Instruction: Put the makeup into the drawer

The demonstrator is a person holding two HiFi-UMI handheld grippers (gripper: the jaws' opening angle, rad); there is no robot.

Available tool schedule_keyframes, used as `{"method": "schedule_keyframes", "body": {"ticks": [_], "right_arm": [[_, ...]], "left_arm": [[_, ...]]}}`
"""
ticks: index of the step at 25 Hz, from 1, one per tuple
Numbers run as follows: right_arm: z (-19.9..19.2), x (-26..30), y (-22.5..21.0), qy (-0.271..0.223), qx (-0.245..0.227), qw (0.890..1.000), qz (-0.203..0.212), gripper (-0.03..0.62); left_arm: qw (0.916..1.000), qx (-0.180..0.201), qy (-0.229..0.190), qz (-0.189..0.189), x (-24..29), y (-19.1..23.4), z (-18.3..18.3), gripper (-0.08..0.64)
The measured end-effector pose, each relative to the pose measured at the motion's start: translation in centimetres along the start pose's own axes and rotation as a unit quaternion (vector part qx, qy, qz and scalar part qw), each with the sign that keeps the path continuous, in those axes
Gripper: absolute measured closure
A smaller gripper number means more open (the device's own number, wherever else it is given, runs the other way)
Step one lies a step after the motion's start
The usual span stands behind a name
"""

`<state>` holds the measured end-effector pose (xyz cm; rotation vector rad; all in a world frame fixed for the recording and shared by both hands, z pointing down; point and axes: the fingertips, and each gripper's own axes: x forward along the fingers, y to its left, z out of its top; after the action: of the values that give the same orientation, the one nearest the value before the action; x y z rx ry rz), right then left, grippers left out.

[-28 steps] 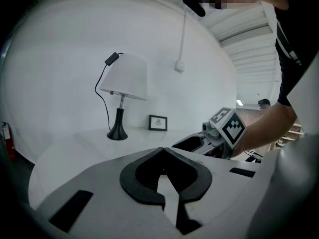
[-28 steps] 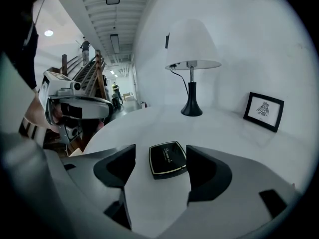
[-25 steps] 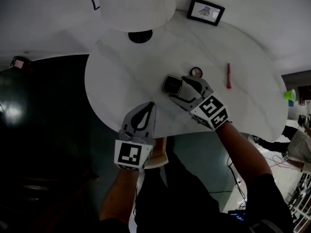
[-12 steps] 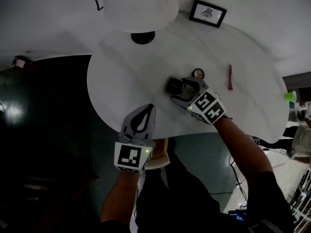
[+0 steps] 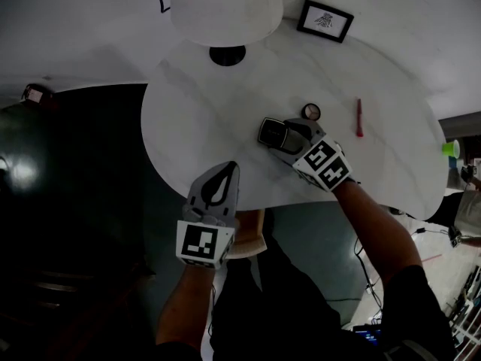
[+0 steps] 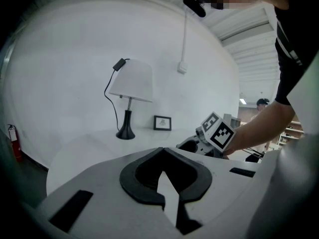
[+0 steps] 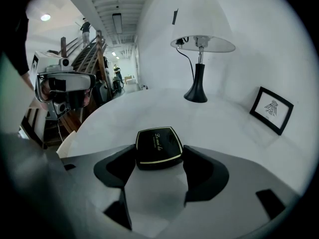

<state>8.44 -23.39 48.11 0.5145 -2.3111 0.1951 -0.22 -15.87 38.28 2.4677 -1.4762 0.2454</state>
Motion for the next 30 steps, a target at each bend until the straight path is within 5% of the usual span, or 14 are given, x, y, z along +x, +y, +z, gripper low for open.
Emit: {"method": "schedule_keyframes", "body": {"ticks": [11,23,30], "right_arm": [[1.0,-0.9,2.5,-0.008,0.007,1.0,-0.004,0.316],[-0.1,0.5,5.4,0.039,-0.06,0.997,-0.009,0.314],[0.2,1.0,5.3,0.029,-0.031,0.999,0.014,0.316]], "left_arm": [[1.0,-0.001,-0.007,0.003,-3.1,0.4,0.4,0.549],[1.0,-0.004,-0.004,0.002,-5.7,1.0,-1.1,0.549],[1.0,-0.001,-0.004,-0.001,-6.3,1.4,-1.8,0.549]]}}
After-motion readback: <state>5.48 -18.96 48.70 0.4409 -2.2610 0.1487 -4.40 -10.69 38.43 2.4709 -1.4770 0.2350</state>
